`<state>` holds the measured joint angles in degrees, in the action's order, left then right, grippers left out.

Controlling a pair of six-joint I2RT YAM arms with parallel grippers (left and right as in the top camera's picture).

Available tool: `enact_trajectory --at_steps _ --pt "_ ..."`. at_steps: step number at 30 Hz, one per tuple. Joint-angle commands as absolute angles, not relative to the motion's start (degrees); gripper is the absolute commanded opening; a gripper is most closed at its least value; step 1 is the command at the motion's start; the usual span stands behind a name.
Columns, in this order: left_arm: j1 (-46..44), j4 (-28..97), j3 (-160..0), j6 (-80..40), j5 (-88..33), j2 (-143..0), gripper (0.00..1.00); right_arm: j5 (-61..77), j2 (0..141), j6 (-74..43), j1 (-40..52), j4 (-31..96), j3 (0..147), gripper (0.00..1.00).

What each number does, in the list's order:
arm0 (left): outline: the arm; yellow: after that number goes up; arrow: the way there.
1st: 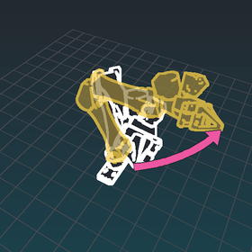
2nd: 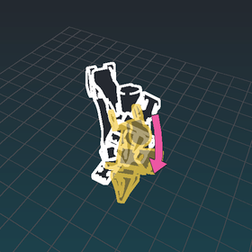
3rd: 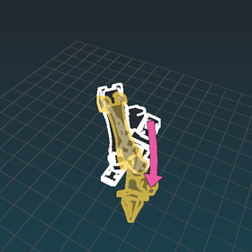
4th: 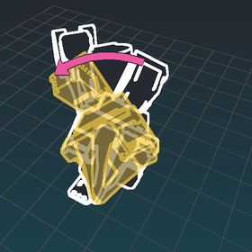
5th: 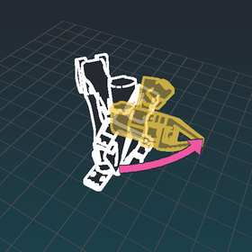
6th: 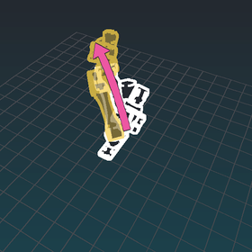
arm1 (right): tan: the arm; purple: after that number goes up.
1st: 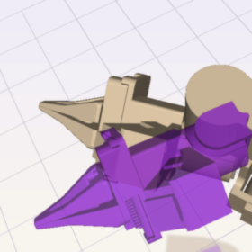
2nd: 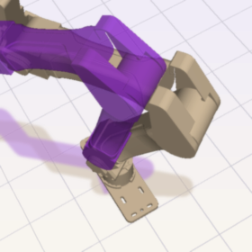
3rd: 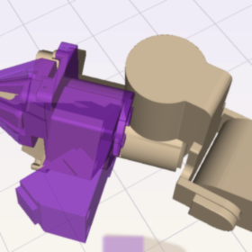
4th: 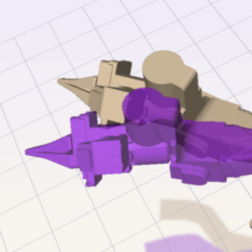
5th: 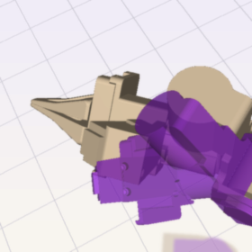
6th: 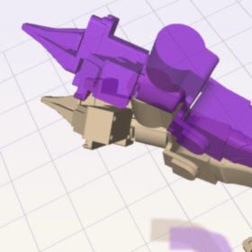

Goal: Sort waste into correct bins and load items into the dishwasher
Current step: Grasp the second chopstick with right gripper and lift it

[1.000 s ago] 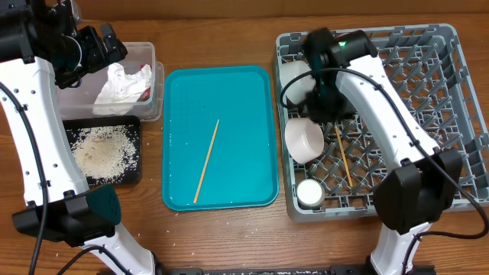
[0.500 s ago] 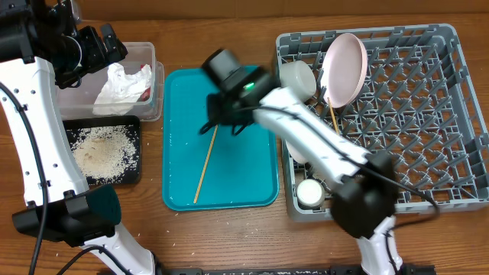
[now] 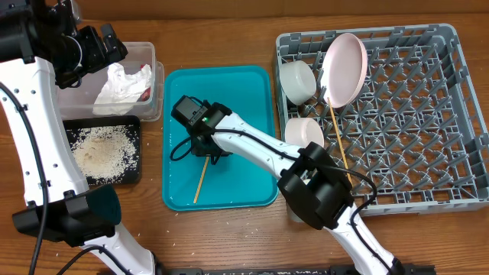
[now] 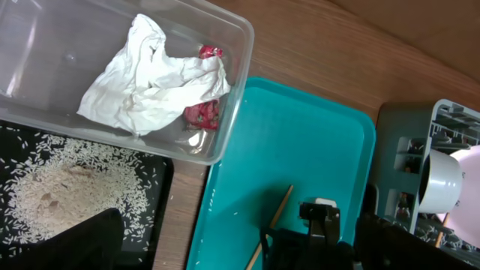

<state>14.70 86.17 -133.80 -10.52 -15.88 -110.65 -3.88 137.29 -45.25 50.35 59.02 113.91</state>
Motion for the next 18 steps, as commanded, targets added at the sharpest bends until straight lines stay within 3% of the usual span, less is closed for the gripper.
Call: enact_trajectory --at_steps 1,4,5,12,18 --pt "14.2 86.2 -134.4 -9.6 -16.1 -110.4 1.0 -3.1 141.5 -46.5 50.2 59.9 114.4 0.3" --pt "14.2 86.2 -134.4 -9.6 -16.1 -110.3 1.0 -2.3 141.8 -46.5 49.6 60.4 114.4 0.08" --pt "14.2 86.2 -134.4 -9.6 -16.1 -110.3 1.0 -2.2 141.8 -46.5 49.5 60.5 114.5 0.04" --pt "14.2 86.2 -134.4 -9.6 -16.1 -110.3 1.0 -2.3 141.7 -41.4 47.5 66.7 122.0 0.04" --pt "14.2 86.2 -134.4 -9.6 -16.1 -110.3 1.0 -2.3 139.5 -29.7 43.5 81.5 140.0 0.04"
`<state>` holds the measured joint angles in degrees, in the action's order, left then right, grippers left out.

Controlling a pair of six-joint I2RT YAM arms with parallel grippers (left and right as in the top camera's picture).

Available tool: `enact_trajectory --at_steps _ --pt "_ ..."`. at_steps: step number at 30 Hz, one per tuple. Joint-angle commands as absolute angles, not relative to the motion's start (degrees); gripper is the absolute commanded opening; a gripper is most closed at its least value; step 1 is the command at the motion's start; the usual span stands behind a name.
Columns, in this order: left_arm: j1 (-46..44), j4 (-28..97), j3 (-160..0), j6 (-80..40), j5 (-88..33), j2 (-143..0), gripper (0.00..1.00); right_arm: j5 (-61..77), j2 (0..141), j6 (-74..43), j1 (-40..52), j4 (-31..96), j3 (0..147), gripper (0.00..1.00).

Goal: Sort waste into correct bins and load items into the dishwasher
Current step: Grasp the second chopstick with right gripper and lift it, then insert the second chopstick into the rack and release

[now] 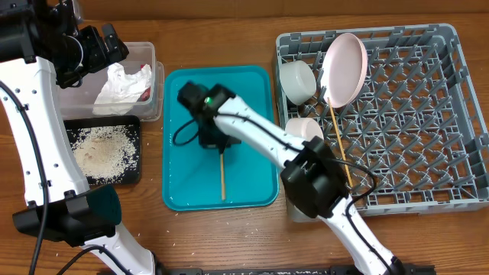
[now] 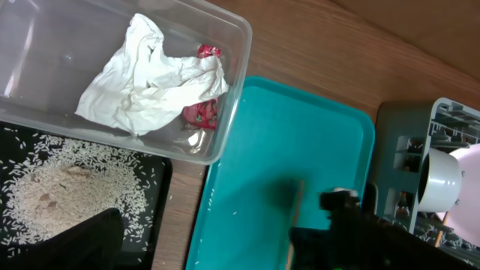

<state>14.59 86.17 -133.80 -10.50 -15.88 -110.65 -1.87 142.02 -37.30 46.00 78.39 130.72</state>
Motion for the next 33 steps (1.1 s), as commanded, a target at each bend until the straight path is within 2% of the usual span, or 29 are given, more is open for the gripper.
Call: enact_trajectory --at_steps 1,5,6,14,17,23,27,33 --pt "14.2 86.2 -134.4 -9.6 -16.1 -110.3 1.0 -2.3 138.8 -27.7 42.7 84.6 143.7 0.04" --pt "14.2 86.2 -134.4 -9.6 -16.1 -110.3 1.0 -4.4 135.9 -18.2 39.3 97.2 158.1 0.04" --pt "14.2 86.2 -134.4 -9.6 -16.1 -110.3 1.0 -4.1 134.5 -15.0 38.4 97.1 160.2 0.04" --pt "14.2 86.2 -134.4 -9.6 -16.1 -110.3 1.0 -5.4 120.9 -12.0 32.6 97.1 158.0 0.04" --pt "14.2 86.1 -134.4 -9.6 -16.1 -110.4 1.0 -6.5 114.7 -11.7 30.2 97.1 152.7 0.04" --pt "14.2 86.2 -134.4 -9.6 -16.1 -110.3 1.0 -9.0 103.9 -8.4 23.3 97.1 131.2 0.04" --pt "14.2 86.2 -134.4 -9.6 -16.1 -110.4 1.0 -9.0 102.9 -7.0 19.9 96.5 118.5 0.04" --pt "14.2 86.2 -134.4 -9.6 -16.1 -110.4 1.0 -9.0 103.0 -6.6 17.1 86.2 100.4 0.04"
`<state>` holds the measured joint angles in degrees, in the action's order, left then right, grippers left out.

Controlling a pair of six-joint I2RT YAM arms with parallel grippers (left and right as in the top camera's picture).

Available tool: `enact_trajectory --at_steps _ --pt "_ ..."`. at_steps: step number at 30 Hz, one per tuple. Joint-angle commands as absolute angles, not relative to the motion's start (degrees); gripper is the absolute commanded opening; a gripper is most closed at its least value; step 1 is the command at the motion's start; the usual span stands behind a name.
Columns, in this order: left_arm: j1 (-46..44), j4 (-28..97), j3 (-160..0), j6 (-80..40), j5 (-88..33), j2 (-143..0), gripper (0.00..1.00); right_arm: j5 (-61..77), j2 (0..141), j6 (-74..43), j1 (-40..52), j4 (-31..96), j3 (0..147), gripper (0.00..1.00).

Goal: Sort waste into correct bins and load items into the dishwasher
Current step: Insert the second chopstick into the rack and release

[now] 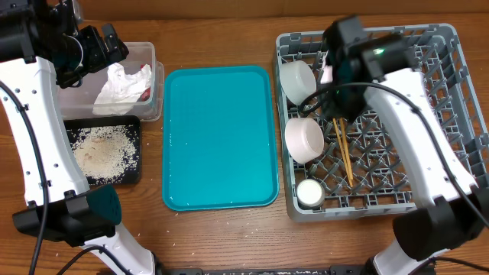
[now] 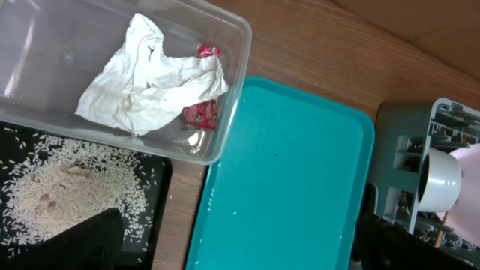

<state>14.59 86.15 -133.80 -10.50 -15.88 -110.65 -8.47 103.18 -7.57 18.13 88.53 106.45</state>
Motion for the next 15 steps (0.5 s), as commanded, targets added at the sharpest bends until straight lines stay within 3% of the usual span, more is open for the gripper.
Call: enact_trajectory --at_steps 1,6,8,9,11,15 --pt "14.2 86.2 -134.4 -9.6 -16.1 -110.4 1.0 -9.0 103.0 -6.6 16.4 84.3 97.1 0.05" --pt "14.2 86.1 -134.4 -9.7 -16.1 -110.4 1.0 -9.0 103.0 -6.6 13.3 81.1 91.8 0.09" --pt "14.3 86.2 -134.4 -9.6 -16.1 -110.4 0.99 -9.0 103.0 -6.6 12.5 81.1 91.7 0.24" --pt "14.3 86.2 -134.4 -9.6 -16.1 -110.4 1.0 -9.0 103.0 -6.6 12.2 81.1 91.7 0.4" --pt "14.2 86.2 -134.4 -9.6 -16.1 -110.4 1.0 -9.0 103.0 -6.6 12.2 81.1 91.7 0.59" --pt "14.2 86.2 -134.4 -9.7 -16.1 -110.5 1.0 -8.8 102.9 -6.7 12.2 81.1 92.3 0.63"
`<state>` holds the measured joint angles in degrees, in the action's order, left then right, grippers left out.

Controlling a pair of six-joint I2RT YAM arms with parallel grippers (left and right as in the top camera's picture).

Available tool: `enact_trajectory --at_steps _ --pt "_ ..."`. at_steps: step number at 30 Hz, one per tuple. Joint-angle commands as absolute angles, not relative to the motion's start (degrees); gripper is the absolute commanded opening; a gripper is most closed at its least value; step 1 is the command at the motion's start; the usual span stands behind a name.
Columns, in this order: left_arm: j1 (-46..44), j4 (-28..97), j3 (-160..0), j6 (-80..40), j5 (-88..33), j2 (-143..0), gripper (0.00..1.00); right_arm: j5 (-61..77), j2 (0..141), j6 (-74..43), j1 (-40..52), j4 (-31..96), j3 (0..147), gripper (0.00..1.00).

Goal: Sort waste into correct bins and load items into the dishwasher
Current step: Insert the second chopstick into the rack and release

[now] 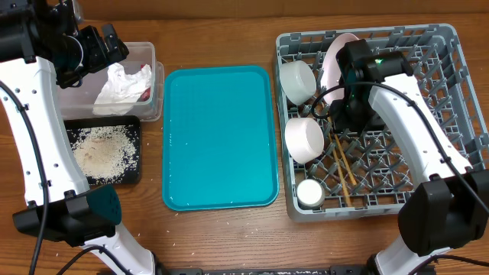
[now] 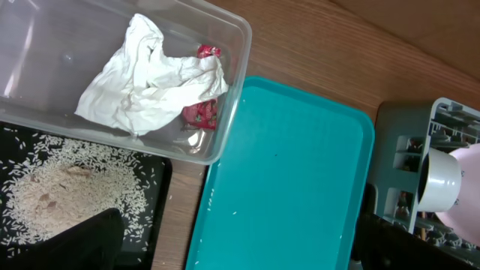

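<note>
The teal tray (image 1: pixel 220 137) lies bare in the middle; it also fills the lower part of the left wrist view as the teal tray (image 2: pixel 289 187). Two wooden chopsticks (image 1: pixel 341 172) lie side by side in the grey dish rack (image 1: pixel 451 114). My right gripper (image 1: pixel 345 121) hangs low over the rack just above their upper ends; its jaws are hidden from above. My left gripper (image 2: pixel 240 259) stays high over the bins, open and empty, its dark fingers (image 2: pixel 75 240) far apart. In the overhead view the left gripper (image 1: pixel 103 44) is by the clear bin.
A clear bin (image 1: pixel 145 57) holds crumpled white tissue (image 2: pixel 150 79) and a red wrapper (image 2: pixel 201 112). A black tray (image 1: pixel 131 122) holds rice. The rack carries two white bowls (image 1: pixel 296 78), a small cup (image 1: pixel 308 192) and a pink plate (image 1: pixel 334 57) partly behind my right arm.
My right gripper has moved lower in the rack, nearer the front. A second chopstick now lies beside the first one. The left arm has not moved.
My right gripper was down on a chopstick lying on the teal tray. Then the chopstick had turned on the tray under the gripper. Later the tray was bare and the gripper stood over the rack. Now two chopsticks lie in the rack.
</note>
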<state>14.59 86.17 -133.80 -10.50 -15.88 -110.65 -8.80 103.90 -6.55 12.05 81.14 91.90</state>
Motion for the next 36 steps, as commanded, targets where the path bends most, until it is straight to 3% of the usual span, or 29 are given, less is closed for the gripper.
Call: enact_trajectory --at_steps 1,9,11,14,16,19,32,36 --pt "14.2 86.2 -134.4 -9.6 -16.1 -110.5 1.0 -8.7 102.9 -7.3 12.3 81.3 92.9 0.64" --pt "14.2 86.2 -134.4 -9.6 -16.1 -110.5 1.0 -2.1 99.4 -7.5 12.3 86.0 108.7 0.66" --pt "14.2 86.2 -134.4 -9.6 -16.1 -110.5 1.0 -1.1 98.4 -7.6 12.3 88.2 114.0 0.79" --pt "14.2 86.2 -134.4 -9.6 -16.1 -110.5 1.0 -0.9 96.7 -10.2 12.3 92.2 122.4 0.88" --pt "14.1 86.2 -134.4 -9.6 -16.1 -110.5 1.0 -0.4 95.4 -14.4 12.3 94.6 127.3 1.0" --pt "14.2 86.2 -134.4 -9.6 -16.1 -110.6 1.0 6.5 93.0 -26.5 12.3 94.1 132.3 1.0" --pt "14.2 86.2 -134.4 -9.6 -16.1 -110.6 1.0 8.2 89.4 -24.4 12.3 97.0 133.2 1.0" --pt "14.2 86.2 -134.4 -9.6 -16.1 -110.6 1.0 2.6 89.6 -23.8 12.3 96.8 133.1 1.0"
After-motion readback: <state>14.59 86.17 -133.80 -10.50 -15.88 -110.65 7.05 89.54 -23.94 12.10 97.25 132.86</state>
